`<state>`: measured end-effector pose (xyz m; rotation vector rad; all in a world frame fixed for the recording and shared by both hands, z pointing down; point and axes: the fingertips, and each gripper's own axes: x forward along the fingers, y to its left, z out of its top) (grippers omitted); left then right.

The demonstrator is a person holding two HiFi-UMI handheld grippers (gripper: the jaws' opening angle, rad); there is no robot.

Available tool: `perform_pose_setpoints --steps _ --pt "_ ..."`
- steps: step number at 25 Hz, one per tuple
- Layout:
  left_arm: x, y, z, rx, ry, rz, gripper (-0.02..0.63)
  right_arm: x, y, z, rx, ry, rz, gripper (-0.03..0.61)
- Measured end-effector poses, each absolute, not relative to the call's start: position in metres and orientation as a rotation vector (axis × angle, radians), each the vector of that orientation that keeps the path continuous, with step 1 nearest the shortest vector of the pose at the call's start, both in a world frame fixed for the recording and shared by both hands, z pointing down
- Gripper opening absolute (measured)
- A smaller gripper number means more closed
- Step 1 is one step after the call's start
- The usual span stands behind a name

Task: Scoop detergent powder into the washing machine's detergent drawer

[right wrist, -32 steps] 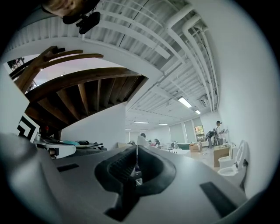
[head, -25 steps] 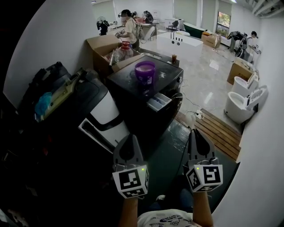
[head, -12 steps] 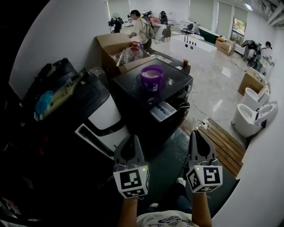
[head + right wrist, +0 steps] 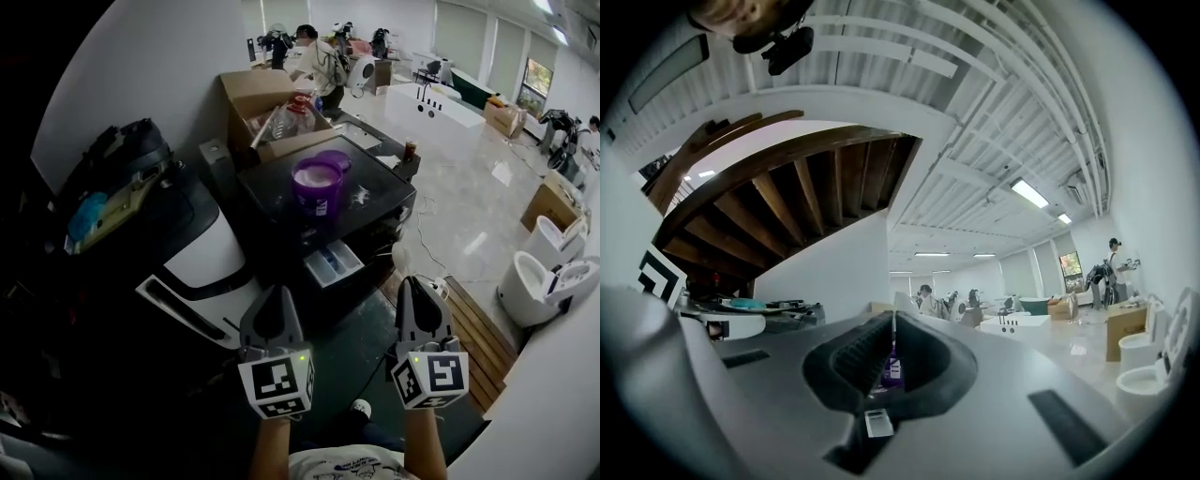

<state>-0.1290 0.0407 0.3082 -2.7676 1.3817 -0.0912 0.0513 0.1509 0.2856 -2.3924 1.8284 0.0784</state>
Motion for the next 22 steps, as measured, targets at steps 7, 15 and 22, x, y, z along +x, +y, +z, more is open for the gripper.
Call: perform_pose_setpoints --steps 7,15,22 --pt "-0.073 0.031 0.314 -2.720 1.479 -0.102 0.005 0.112 0.128 0.291 -2.324 1.927 0.056 0.020" --pt "-0.045 0.020 0.320 -2.682 1.560 -0.121 0.005 0.152 0.109 0.301 -2.275 1.967 0.019 0.020" --pt "-0.040 0.001 0.329 -2.661 1.609 -0.163 0.005 0.163 0.085 0.313 -2.245 1.995 -0.028 0.020"
